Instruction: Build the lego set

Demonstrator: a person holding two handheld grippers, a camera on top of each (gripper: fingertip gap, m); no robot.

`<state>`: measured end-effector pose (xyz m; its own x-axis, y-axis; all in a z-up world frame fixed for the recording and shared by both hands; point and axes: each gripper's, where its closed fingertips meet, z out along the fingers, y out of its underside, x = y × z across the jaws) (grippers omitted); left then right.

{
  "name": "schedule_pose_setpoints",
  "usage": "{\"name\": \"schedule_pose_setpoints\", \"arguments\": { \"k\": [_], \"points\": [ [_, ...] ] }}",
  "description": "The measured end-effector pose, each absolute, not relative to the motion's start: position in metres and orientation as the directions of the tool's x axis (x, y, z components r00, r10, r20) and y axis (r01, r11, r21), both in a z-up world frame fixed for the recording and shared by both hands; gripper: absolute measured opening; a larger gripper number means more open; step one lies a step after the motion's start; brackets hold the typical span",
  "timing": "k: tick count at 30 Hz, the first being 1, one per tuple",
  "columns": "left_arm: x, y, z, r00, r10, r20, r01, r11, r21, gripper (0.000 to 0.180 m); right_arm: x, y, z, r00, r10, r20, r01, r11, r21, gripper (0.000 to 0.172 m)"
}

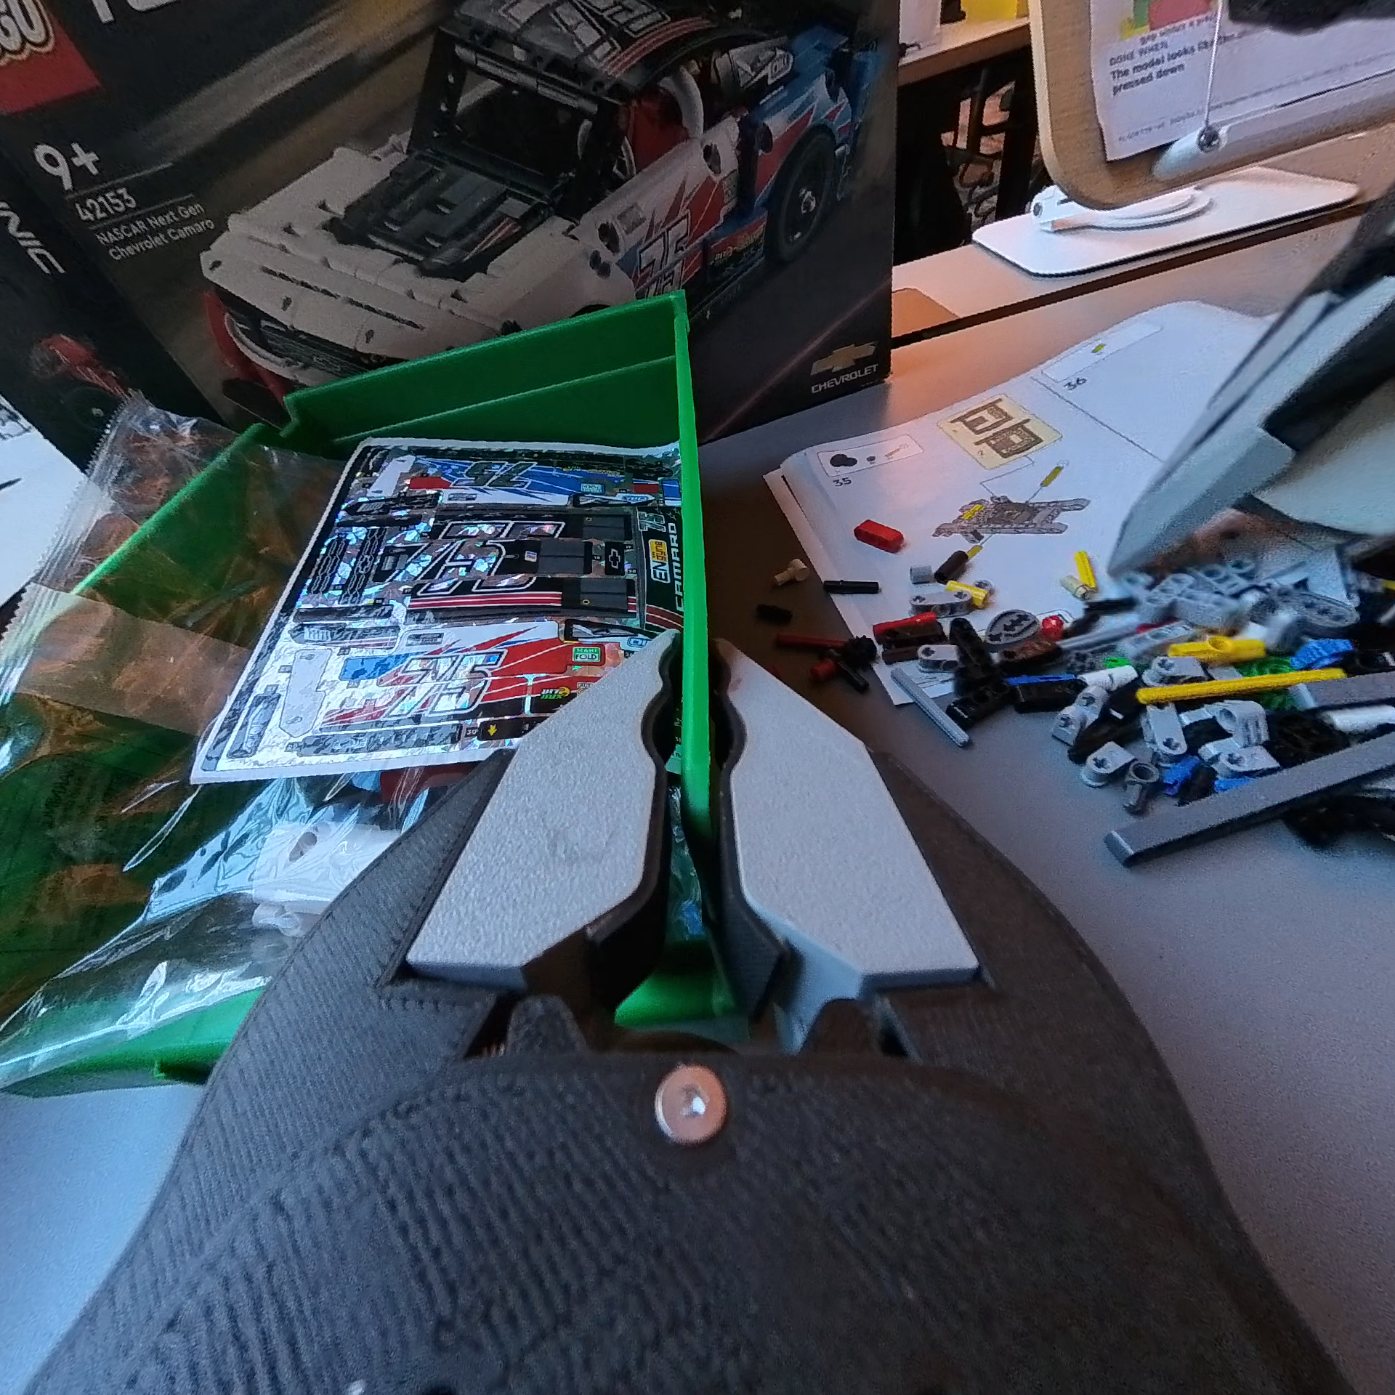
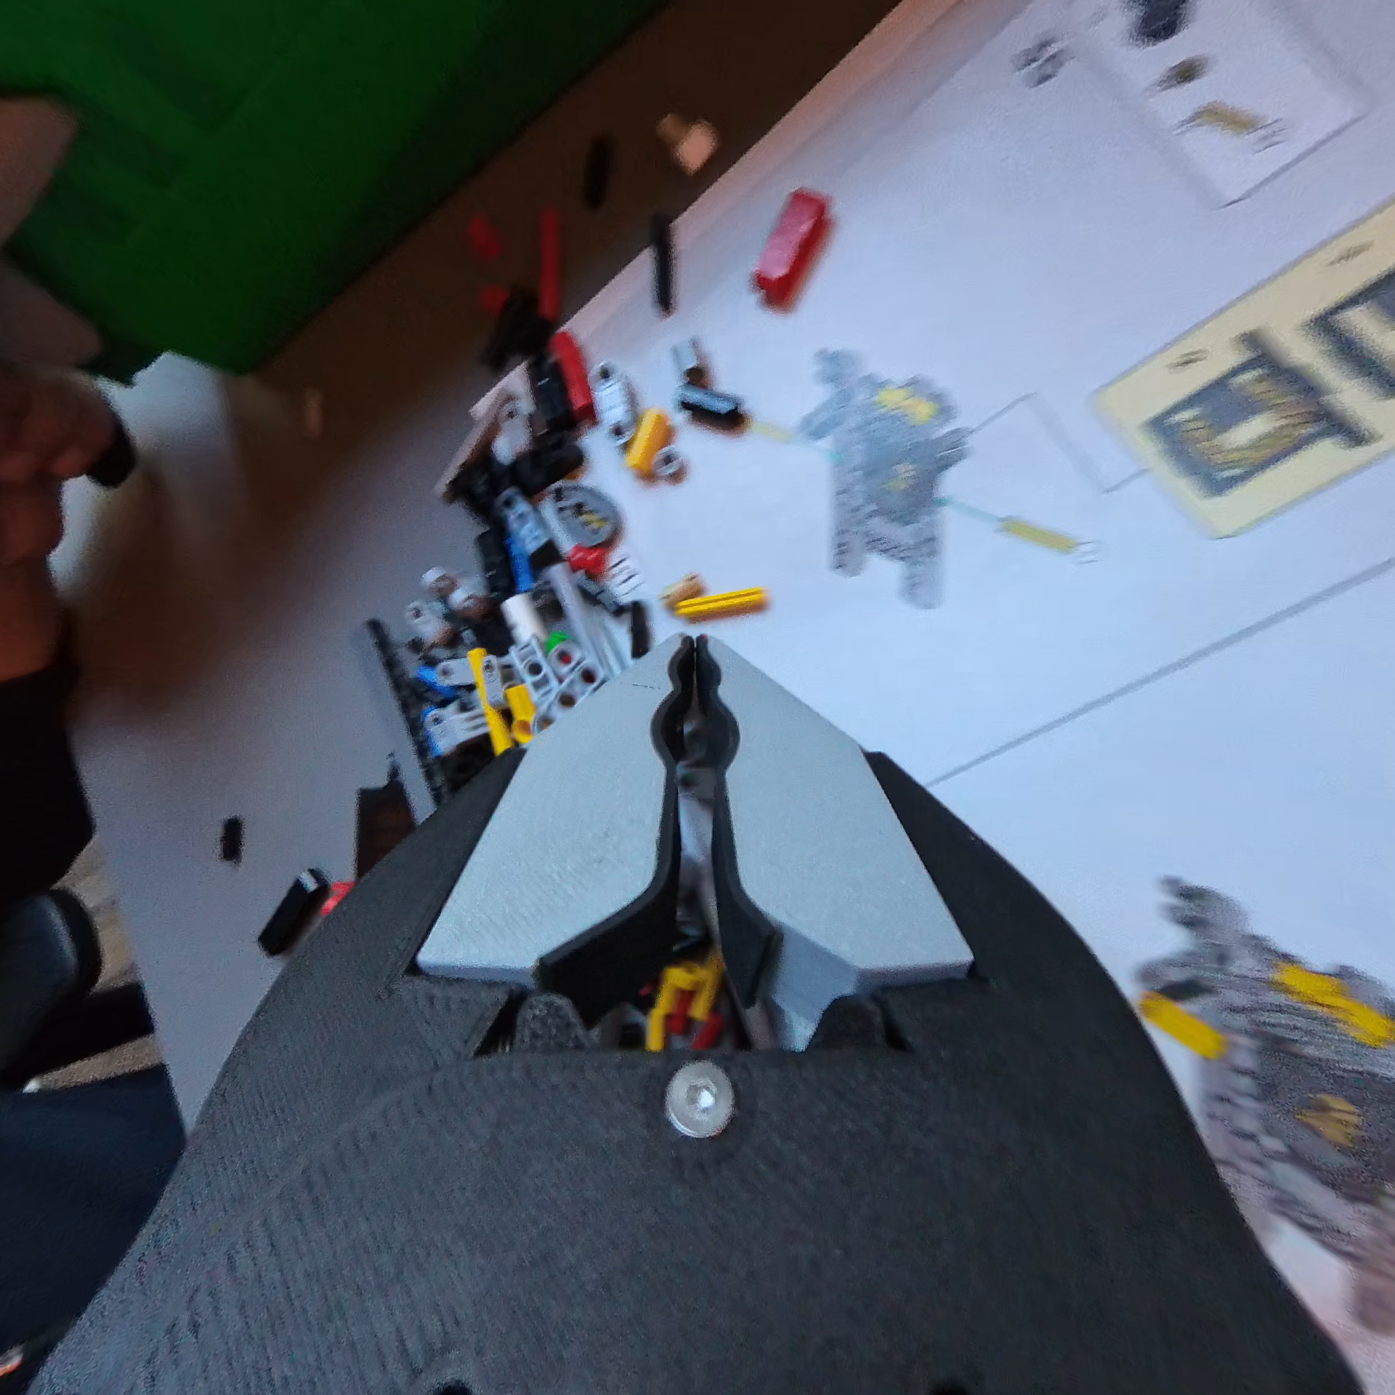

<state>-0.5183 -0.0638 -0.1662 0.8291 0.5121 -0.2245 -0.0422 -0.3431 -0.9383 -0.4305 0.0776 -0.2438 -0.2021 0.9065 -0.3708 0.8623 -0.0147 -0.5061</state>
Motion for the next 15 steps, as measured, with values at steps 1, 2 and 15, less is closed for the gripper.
{"name": "schedule_pose_setpoints", "arguments": {
  "k": [1, 2, 15],
  "points": [
    [-0.518, -0.064, -0.166, 0.829, 0.512, -0.224, -0.042, -0.343, -0.938, 0.003, -0.425, 0.067, -0.244, -0.221, 0.897, -0.384, 0.863, -0.003, -0.504, 0.000],
    [-0.518, -0.064, -0.166, 0.830, 0.512, -0.223, -0.041, -0.343, -0.938, 0.003, -0.420, 0.057, -0.244, -0.243, 0.888, -0.391, 0.863, 0.014, -0.505, 0.000],
    [-0.518, -0.064, -0.166, 0.830, 0.512, -0.222, -0.041, -0.341, -0.939, 0.003, -0.508, 0.088, -0.202, -0.262, 0.936, -0.235, 0.784, 0.064, -0.617, 0.000]
  ]
}}
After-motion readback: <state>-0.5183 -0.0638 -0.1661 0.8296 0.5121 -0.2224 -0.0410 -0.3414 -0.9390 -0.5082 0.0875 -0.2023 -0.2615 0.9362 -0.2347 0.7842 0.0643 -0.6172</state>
